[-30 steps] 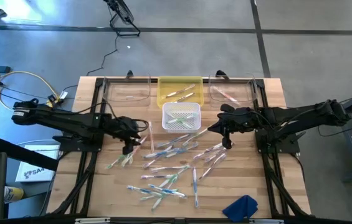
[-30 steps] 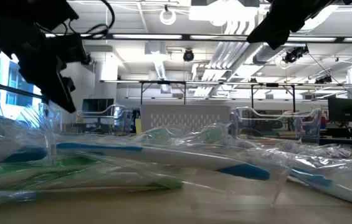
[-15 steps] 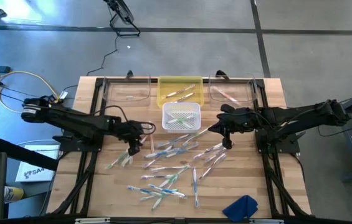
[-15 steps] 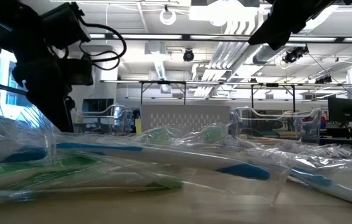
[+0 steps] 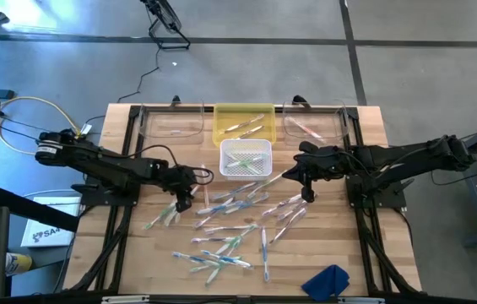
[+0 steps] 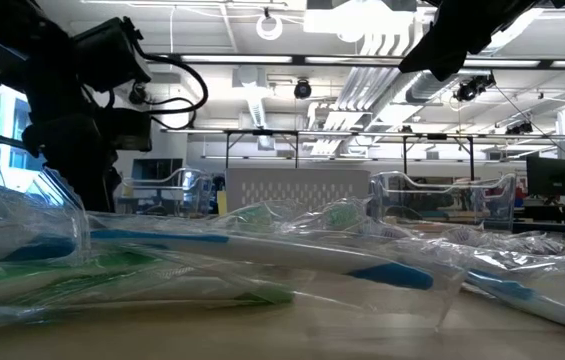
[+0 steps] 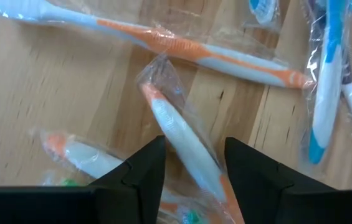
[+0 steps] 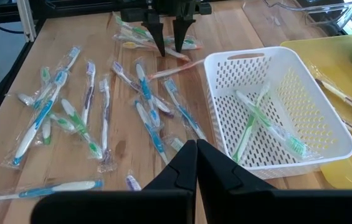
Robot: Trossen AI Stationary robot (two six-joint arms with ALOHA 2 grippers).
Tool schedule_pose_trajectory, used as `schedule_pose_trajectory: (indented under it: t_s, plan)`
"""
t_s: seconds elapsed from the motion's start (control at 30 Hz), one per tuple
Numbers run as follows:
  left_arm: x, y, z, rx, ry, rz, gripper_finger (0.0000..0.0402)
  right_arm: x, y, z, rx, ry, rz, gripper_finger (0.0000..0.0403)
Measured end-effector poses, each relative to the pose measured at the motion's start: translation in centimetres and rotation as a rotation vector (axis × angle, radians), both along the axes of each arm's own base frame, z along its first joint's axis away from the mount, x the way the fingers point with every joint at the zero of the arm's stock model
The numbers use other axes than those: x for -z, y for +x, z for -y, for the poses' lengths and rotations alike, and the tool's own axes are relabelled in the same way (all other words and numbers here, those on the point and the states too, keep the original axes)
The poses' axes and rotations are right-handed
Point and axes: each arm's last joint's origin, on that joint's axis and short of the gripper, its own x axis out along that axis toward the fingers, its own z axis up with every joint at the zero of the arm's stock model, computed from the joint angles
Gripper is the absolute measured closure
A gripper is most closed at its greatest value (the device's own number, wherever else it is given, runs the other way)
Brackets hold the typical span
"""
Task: Pick & Place Toothbrushes
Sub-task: Put the orange toothbrush into the right transparent bin
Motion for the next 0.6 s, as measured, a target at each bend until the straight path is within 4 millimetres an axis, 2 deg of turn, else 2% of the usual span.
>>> schedule_pose_trajectory:
  t_s: [0.4,0.6]
  plan:
    - [-0.15,0.08,0.0,-0.001,0.0,0.013,0.0376,0.09,-0.06,0.0,0.0,-0.001,-0.011,0.0401]
    - [-0.83,0.3,0.08,0.013,-0.023,0.083,0.0383,0.27,-0.17,0.01,0.0,-0.002,-0.033,0.0401]
